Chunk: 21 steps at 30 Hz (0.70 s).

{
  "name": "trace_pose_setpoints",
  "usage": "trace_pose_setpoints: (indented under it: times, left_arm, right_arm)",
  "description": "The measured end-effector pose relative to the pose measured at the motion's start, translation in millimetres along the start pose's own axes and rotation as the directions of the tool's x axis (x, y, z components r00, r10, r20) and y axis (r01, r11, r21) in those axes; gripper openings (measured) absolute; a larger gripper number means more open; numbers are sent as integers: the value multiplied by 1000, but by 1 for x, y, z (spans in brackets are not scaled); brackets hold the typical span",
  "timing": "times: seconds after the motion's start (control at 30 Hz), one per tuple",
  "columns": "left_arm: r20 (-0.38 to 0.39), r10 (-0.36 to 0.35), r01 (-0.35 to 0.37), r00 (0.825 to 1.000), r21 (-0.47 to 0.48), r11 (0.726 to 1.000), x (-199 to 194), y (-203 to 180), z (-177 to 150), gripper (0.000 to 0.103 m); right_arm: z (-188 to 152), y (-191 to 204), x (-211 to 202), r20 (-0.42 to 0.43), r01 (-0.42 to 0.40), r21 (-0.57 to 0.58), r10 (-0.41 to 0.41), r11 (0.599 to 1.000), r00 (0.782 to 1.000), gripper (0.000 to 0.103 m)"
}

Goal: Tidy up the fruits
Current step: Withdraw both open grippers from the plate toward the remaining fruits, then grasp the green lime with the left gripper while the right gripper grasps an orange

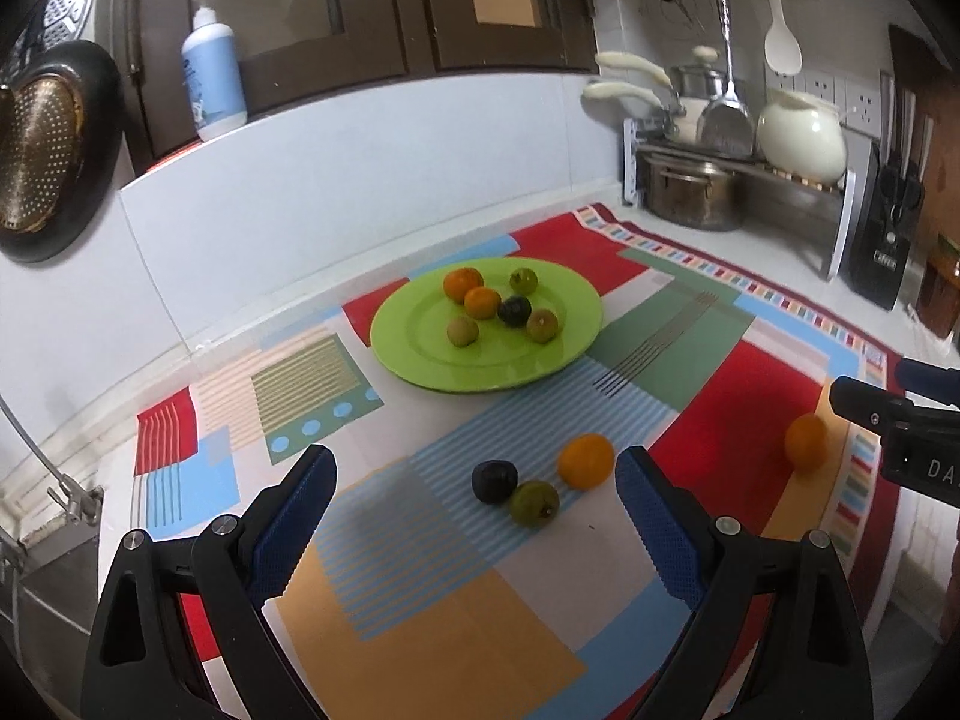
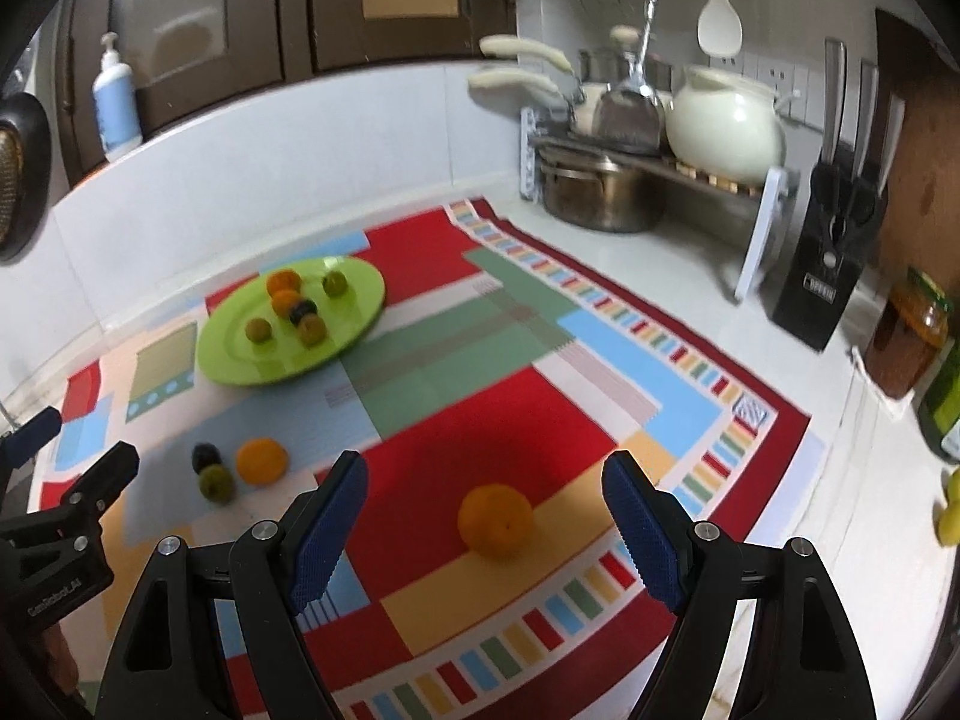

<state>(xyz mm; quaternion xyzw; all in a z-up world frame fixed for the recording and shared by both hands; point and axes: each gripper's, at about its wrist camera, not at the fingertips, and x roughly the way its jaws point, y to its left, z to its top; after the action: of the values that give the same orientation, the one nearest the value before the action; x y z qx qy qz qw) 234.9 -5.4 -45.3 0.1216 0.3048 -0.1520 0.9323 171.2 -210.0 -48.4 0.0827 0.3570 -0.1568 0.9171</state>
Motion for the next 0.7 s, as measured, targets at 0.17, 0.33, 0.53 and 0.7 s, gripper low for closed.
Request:
trace_pose_setpoints:
  times: [0.17, 0.33, 0.53, 0.7]
  left_arm:
    - [-54, -15, 16, 998, 11, 1000, 18, -4, -8, 95]
    - [-105, -28, 29, 994, 11, 1000, 38, -8, -15, 95]
    - [-137, -49, 48, 989, -11, 999, 55, -8, -19, 83]
    - [-163, -87, 84, 983, -28, 996, 65, -10, -21, 67]
  right_arm:
    - [-8, -2, 17, -51, 13, 13, -13, 1000, 999, 81]
    - [-14, -3, 33, -96, 10, 13, -9, 1000, 995, 80]
    - [-19, -1, 46, -125, 4, 8, -3, 1000, 992, 77]
    - [-22, -3, 57, -154, -4, 15, 6, 1000, 988, 68]
